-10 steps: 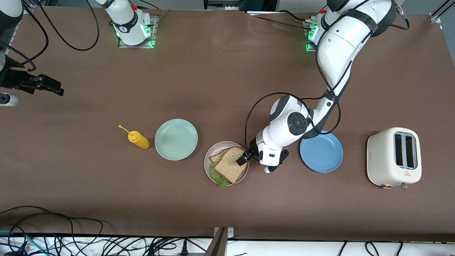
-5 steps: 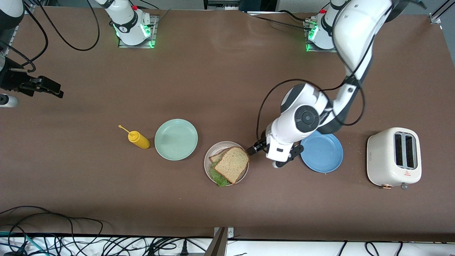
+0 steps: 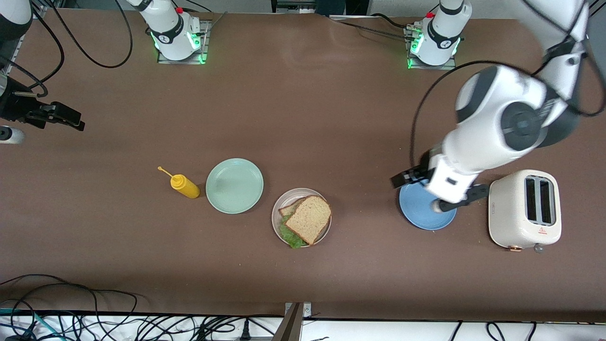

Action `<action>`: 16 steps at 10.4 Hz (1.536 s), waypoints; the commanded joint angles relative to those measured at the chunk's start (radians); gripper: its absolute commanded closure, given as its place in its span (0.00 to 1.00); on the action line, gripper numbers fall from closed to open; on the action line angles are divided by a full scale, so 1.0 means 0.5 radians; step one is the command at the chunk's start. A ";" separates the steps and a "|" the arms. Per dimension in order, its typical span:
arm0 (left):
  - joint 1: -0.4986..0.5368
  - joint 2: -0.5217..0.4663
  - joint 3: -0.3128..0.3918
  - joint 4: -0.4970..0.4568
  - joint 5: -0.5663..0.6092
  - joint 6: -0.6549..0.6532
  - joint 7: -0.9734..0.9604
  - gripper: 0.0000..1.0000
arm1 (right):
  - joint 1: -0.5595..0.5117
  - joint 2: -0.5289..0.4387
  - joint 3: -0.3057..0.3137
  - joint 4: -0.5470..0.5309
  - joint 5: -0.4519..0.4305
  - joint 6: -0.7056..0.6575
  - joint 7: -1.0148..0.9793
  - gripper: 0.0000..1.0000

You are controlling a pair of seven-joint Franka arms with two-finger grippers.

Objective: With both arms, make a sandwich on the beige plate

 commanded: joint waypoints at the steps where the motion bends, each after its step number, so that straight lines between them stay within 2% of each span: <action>1: 0.206 -0.185 -0.009 -0.050 0.081 -0.163 0.438 0.00 | 0.000 0.002 -0.004 0.020 0.031 -0.016 0.023 0.00; 4: 0.301 -0.222 -0.012 -0.002 0.226 -0.166 0.715 0.00 | 0.000 0.002 -0.004 0.020 0.028 -0.010 0.023 0.00; 6: 0.375 -0.222 -0.015 0.103 0.223 -0.166 0.872 0.00 | 0.003 0.002 -0.004 0.020 0.028 -0.007 0.023 0.00; 9: 0.409 -0.207 -0.006 0.079 0.226 -0.166 1.093 0.00 | 0.000 0.002 -0.004 0.020 0.028 -0.016 0.023 0.00; 16: 0.437 -0.219 -0.034 0.094 0.204 -0.166 1.090 0.00 | 0.003 0.002 -0.001 0.020 0.028 -0.016 0.023 0.00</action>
